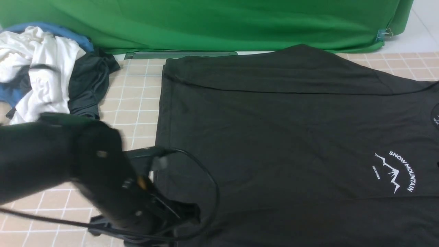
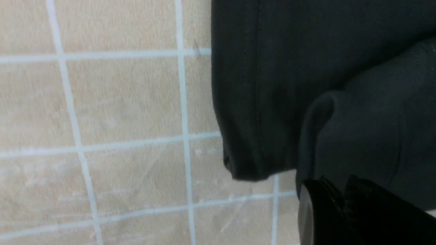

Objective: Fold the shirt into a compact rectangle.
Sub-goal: 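Grasp the left edge of the dark T-shirt lying flat on the table, then fold the left side of the black T-shirt inward over its body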

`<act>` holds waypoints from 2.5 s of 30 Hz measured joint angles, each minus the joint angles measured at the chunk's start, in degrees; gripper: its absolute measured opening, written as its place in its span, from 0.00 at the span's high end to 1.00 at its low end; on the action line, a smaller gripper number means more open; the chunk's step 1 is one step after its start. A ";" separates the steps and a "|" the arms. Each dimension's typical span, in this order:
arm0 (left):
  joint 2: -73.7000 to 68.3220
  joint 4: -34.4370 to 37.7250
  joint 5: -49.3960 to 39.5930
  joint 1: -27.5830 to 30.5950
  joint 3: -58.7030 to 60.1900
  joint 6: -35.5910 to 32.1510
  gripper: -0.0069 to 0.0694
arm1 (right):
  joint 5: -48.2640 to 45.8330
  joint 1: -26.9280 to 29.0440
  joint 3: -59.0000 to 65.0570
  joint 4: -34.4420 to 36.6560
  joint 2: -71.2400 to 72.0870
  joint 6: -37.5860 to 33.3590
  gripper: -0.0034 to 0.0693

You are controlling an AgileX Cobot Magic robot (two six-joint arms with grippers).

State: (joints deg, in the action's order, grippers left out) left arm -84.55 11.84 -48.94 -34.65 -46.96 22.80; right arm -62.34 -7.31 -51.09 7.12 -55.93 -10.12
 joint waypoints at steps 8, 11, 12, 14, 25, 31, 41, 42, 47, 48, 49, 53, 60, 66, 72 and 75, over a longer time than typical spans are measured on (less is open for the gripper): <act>-8.09 -5.18 2.49 -1.32 -6.29 1.18 0.46 | 0.77 -0.19 0.00 0.02 0.00 0.00 0.88; -9.79 -5.86 3.95 -1.32 -6.40 -0.31 0.37 | 1.05 -0.19 0.00 0.07 0.00 0.00 0.87; -10.71 -5.98 4.17 -1.32 -6.40 -0.50 0.33 | 1.11 -0.19 0.00 0.07 0.00 0.00 0.87; -11.79 -5.92 4.17 -1.32 -6.40 -0.69 0.31 | 1.11 -0.19 0.00 0.07 0.00 0.02 0.86; -13.36 -1.31 9.91 -1.32 -6.46 -0.69 0.39 | 1.34 -0.19 0.00 0.07 0.00 0.02 0.85; -13.36 0.01 2.35 -1.32 -6.51 -3.53 0.44 | 1.52 -0.19 0.00 0.07 0.00 0.02 0.83; -13.45 -2.87 0.81 -1.32 -7.07 -5.43 0.44 | 1.74 -0.19 0.00 0.07 0.00 0.02 0.83; -13.62 -2.73 0.81 -1.32 -7.07 -5.43 0.44 | 1.74 -0.19 0.00 0.07 0.00 0.02 0.83; -15.41 -1.06 0.64 -1.32 -7.43 -7.46 0.44 | 1.75 -0.19 0.00 0.07 0.00 0.02 0.82; -15.58 -1.06 0.51 -1.32 -7.58 -7.81 0.44 | 1.75 -0.19 0.00 0.07 0.00 0.02 0.82; -15.79 -1.05 0.46 -1.32 -7.75 -7.97 0.45 | 1.75 -0.19 0.00 0.07 0.00 0.02 0.81; -15.93 -0.98 0.64 -1.32 -7.81 -8.13 0.56 | 1.75 -0.19 0.00 0.07 0.00 0.02 0.81; -15.02 0.69 0.35 -1.32 -9.18 -8.31 0.87 | 1.80 -0.24 0.00 0.07 0.00 0.02 0.81; -11.20 0.85 -4.93 0.32 -15.73 -8.31 0.87 | 1.85 -0.24 0.00 0.07 0.00 0.02 0.81; -10.81 0.85 -8.58 4.01 -21.84 -8.31 0.87 | 1.91 -0.24 0.00 0.07 0.00 0.02 0.81; -10.81 0.85 -9.58 6.82 -25.14 -8.31 0.87 | 1.96 -0.24 0.00 0.07 0.00 0.02 0.81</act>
State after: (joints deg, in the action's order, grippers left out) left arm -95.37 12.68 -58.52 -27.83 -72.10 14.49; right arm -60.39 -7.55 -51.09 7.19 -55.93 -10.10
